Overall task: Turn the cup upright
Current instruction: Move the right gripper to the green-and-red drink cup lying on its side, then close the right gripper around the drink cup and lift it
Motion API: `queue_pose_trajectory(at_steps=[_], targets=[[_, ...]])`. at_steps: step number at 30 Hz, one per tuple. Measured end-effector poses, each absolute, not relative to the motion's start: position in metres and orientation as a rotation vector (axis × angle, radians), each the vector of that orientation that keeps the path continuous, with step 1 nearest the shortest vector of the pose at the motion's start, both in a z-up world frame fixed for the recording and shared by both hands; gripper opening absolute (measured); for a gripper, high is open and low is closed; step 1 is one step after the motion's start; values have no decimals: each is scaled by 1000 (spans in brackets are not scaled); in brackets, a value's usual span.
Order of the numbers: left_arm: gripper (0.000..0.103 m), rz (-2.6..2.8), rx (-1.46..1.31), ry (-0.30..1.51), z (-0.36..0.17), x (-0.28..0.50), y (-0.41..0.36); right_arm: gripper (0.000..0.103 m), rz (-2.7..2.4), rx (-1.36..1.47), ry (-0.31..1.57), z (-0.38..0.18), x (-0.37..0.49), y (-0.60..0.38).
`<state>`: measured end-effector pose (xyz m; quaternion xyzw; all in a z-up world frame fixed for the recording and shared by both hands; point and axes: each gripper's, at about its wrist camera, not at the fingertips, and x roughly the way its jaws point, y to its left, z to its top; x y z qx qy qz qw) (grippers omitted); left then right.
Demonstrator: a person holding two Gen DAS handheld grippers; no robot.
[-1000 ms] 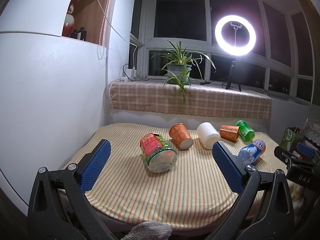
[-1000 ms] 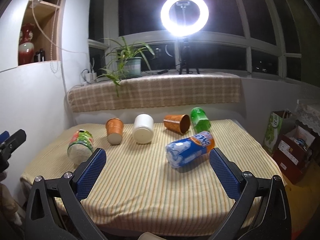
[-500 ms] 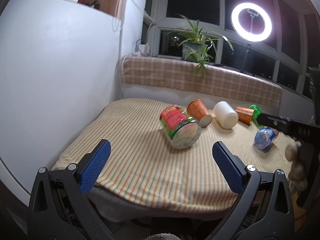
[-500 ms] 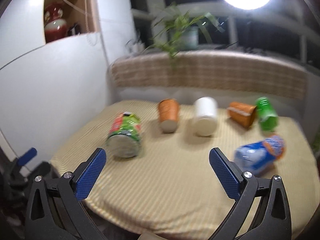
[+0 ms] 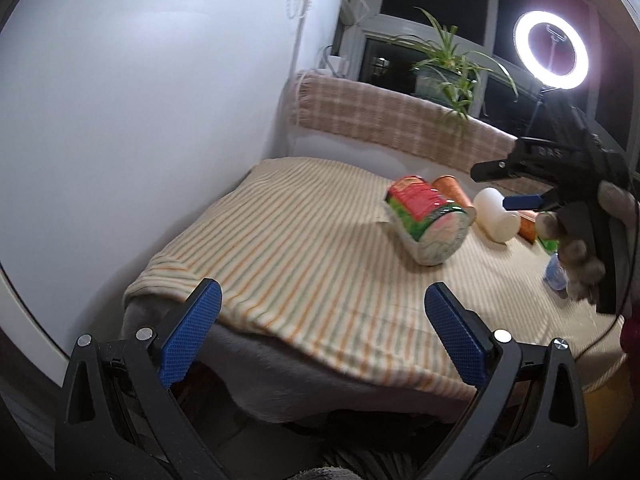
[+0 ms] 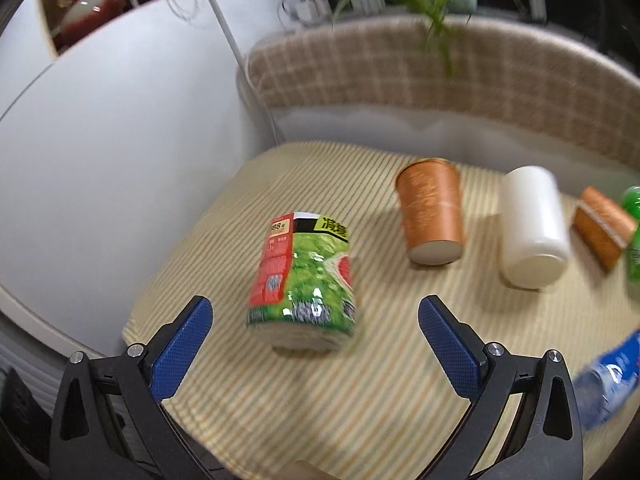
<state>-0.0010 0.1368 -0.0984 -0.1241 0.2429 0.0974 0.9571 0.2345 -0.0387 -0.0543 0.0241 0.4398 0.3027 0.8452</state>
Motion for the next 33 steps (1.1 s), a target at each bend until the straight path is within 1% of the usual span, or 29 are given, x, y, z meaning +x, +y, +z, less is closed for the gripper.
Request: queue_pose_trajectory(at_steps=[7, 12, 30, 31, 33], targets=[[103, 211, -313, 495, -105, -1, 158, 102, 641, -15, 1036, -60, 264, -3], [103, 219, -319, 494, -106, -1, 162, 102, 629, -78, 1116, -76, 278, 15], [103, 232, -326, 513, -108, 4, 166, 102, 663, -21, 1280, -113, 298, 28], [103, 235, -326, 513, -108, 4, 167, 100, 663, -22, 1283, -115, 300, 28], [103, 239, -325, 514, -108, 5, 168, 91, 661, -15, 1297, -118, 300, 28]])
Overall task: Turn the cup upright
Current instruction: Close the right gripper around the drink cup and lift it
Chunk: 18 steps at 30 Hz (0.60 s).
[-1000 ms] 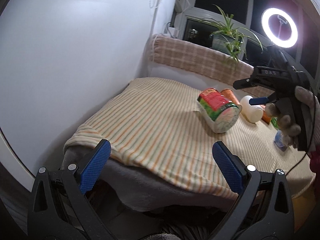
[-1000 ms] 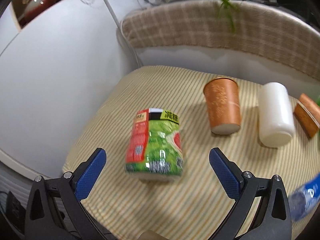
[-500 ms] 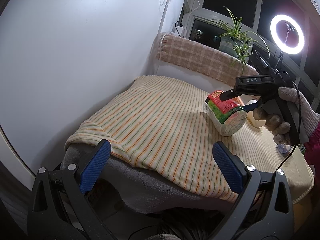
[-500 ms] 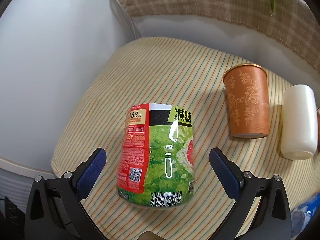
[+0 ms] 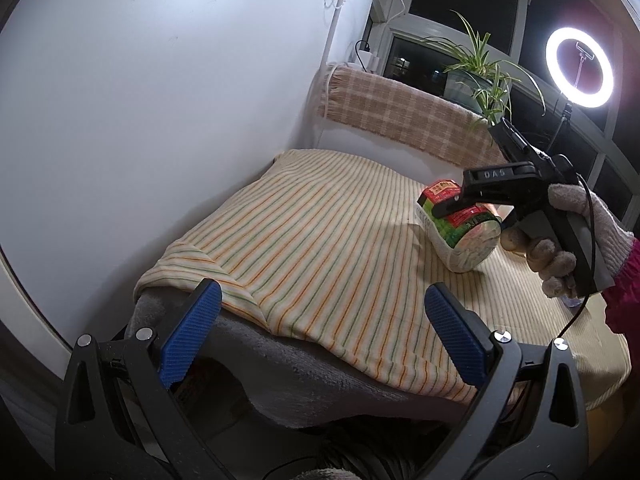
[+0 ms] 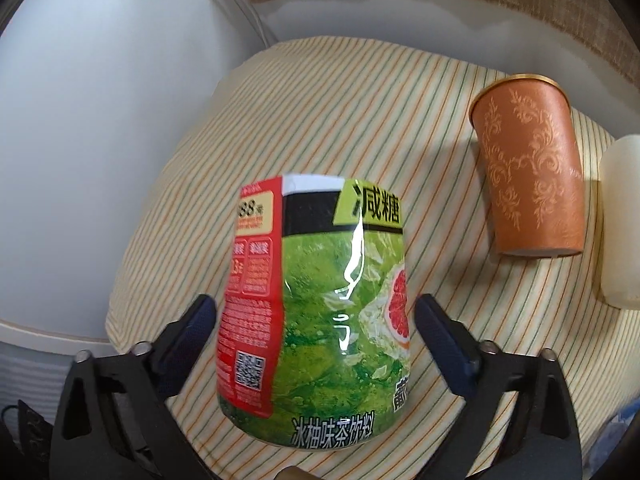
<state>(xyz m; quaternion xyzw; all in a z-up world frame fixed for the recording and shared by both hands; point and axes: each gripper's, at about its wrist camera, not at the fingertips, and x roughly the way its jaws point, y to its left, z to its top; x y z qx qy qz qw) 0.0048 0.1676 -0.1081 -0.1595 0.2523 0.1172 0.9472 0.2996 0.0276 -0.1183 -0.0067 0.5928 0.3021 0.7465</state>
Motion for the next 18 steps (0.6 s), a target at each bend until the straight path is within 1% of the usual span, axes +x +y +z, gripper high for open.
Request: queue_pose_trajectory(at_steps=[2, 10, 18], targets=[[103, 238, -324, 516, -108, 6, 167, 86, 668, 4, 1308, -121, 299, 25], [103, 235, -301, 525, -106, 11, 166, 86, 701, 43, 1278, -119, 290, 10], [103, 226, -269, 527, -101, 15, 155, 86, 749, 126, 1188, -103, 268, -20]])
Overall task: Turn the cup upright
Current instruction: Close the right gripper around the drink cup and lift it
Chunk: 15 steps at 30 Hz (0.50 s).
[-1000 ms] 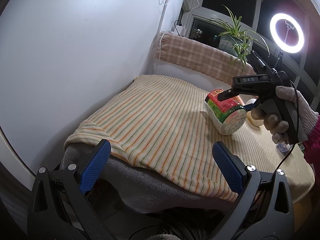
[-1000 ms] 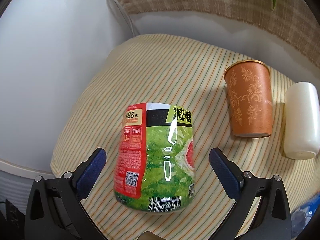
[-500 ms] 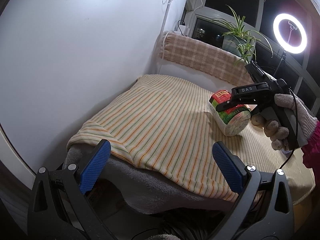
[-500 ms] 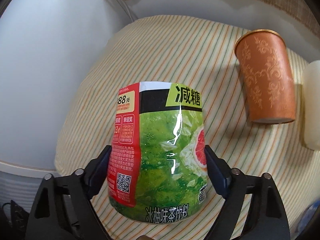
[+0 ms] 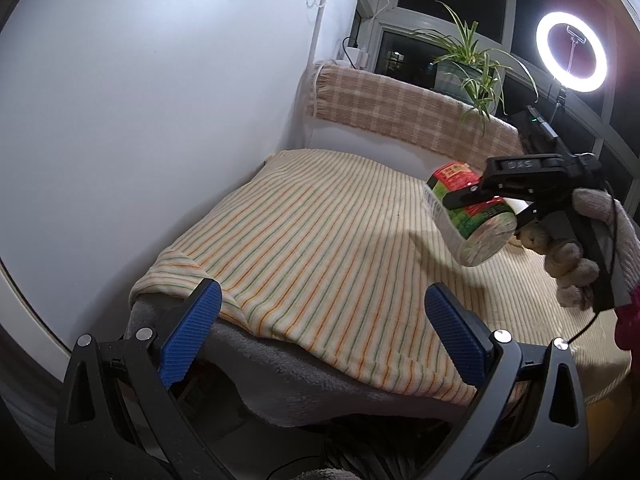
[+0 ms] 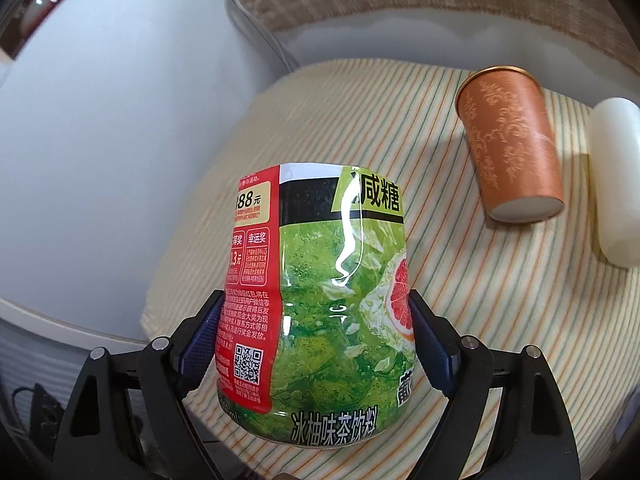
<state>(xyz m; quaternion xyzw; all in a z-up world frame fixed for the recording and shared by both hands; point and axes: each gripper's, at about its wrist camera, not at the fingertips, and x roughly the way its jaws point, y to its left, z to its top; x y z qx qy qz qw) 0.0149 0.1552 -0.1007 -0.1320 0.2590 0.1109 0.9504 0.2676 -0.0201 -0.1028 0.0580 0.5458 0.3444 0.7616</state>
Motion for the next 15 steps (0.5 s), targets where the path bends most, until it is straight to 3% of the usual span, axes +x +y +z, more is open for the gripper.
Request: queue_pose_trajectory(at_steps=[15], targets=[[103, 126, -222, 540, -92, 38, 113, 86, 554, 438, 1026, -96, 195, -142]])
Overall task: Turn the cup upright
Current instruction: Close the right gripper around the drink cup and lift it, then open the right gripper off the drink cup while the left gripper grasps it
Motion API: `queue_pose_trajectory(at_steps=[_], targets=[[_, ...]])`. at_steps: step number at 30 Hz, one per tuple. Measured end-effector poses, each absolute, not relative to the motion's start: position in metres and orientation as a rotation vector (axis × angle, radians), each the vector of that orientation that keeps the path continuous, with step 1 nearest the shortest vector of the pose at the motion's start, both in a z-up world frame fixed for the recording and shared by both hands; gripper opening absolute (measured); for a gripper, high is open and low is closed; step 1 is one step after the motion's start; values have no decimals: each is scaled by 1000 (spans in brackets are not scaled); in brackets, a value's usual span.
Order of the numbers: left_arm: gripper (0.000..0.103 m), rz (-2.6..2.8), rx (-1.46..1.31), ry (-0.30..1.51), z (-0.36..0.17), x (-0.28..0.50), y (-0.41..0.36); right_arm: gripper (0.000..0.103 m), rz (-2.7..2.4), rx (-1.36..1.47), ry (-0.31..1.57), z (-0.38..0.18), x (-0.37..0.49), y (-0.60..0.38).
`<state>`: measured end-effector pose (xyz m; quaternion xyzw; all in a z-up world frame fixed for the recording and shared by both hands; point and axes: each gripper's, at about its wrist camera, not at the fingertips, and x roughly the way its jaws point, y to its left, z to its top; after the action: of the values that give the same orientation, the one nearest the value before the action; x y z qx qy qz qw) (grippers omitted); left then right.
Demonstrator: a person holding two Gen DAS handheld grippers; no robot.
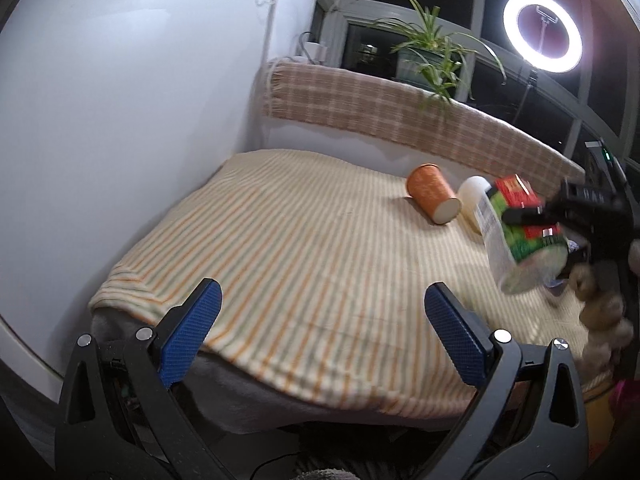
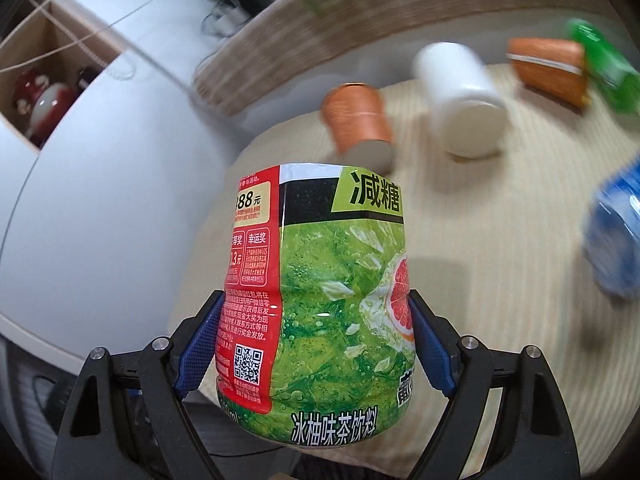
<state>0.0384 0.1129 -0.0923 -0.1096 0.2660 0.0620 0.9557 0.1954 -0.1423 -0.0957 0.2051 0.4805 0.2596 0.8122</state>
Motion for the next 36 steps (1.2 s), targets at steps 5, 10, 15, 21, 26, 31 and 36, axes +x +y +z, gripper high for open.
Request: queue_pose_trajectory(at_steps=[5, 10, 15, 21, 26, 31, 36], targets=[[103, 61, -236, 546, -86, 52, 98, 86, 480, 509, 1027, -109, 188, -163], [103, -7, -238, 563, -83, 64, 83, 86, 424, 538, 1023, -115, 193, -177], [103, -60, -256, 589, -81, 76, 74, 87, 413, 530, 1037, -121, 195, -179], [103, -114, -257, 619, -75, 88, 62, 87, 428, 523, 1032, -124, 188, -189], [103, -155, -258, 643, -70, 98, 55, 88, 446, 521, 1003, -116, 184, -198], [103, -250, -322, 709, -67, 116, 51, 88, 460, 541, 942, -102, 165, -219], [103, -402, -495, 843, -73, 144, 46, 88, 394, 497, 836, -86, 125, -250]])
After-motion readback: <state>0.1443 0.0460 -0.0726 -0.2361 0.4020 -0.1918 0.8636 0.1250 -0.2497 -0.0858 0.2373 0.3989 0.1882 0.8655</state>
